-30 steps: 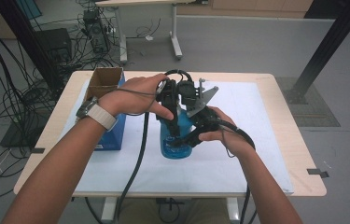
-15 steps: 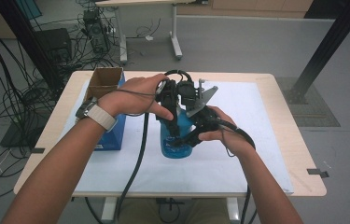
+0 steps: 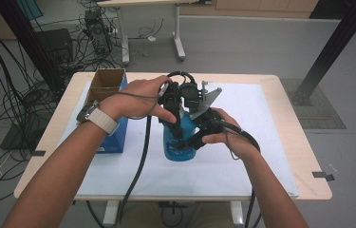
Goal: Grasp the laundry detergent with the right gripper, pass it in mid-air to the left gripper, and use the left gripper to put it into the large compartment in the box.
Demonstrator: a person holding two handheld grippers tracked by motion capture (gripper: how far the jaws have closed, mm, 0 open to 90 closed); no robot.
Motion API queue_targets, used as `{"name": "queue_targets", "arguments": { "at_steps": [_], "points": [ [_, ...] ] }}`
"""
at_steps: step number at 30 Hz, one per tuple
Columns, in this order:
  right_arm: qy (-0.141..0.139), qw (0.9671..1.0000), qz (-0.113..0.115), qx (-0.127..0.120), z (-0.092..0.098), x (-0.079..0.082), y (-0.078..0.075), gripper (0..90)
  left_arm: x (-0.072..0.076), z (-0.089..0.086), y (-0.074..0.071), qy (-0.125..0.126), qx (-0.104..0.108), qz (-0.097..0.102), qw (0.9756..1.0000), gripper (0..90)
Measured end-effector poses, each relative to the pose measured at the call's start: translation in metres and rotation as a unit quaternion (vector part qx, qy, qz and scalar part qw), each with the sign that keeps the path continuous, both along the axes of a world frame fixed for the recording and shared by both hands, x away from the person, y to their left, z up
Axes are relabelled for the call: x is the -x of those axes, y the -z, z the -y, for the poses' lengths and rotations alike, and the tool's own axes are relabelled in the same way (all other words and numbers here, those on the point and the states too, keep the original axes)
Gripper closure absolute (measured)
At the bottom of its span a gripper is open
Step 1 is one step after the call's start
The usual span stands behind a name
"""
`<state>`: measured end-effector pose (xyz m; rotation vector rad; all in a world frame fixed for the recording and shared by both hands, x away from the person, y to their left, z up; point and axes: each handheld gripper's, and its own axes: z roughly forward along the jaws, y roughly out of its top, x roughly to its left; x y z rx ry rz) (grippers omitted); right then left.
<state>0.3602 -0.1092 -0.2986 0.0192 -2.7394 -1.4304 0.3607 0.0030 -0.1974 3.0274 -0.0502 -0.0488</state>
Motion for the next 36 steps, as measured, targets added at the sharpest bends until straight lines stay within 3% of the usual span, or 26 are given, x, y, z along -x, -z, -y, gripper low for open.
{"name": "queue_targets", "arguments": {
  "at_steps": [36],
  "points": [
    [-0.002,1.0,0.006,0.002,0.0027,0.0029,-0.0023,43.8,0.0031,0.0019,-0.0012,0.0,0.005,0.002,1.0,37.7]
  ]
}}
